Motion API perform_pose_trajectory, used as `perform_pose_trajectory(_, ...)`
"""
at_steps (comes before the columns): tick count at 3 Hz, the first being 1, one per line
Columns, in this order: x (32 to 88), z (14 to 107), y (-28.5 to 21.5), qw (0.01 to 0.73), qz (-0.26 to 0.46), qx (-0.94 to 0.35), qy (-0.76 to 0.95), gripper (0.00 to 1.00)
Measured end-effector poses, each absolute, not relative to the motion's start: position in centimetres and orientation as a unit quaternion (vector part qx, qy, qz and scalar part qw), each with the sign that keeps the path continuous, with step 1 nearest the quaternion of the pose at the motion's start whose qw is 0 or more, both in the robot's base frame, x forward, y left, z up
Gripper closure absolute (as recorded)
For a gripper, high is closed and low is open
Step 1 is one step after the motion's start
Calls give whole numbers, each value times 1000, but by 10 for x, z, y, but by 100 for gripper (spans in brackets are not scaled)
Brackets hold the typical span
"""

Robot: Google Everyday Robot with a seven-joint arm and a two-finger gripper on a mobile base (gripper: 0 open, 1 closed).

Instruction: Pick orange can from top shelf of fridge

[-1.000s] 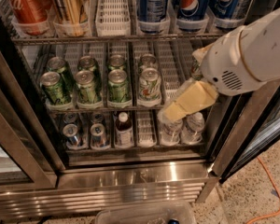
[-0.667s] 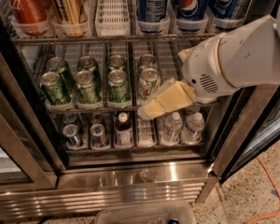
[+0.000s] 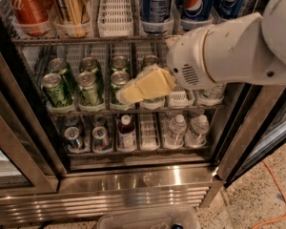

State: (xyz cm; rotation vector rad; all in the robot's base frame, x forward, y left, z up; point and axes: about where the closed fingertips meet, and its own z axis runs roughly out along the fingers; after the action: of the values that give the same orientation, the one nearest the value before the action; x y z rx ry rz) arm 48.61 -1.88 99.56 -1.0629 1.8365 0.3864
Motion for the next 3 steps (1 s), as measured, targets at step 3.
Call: perform_pose_trajectory(3,489,1039,44,526,223,-416,708,0)
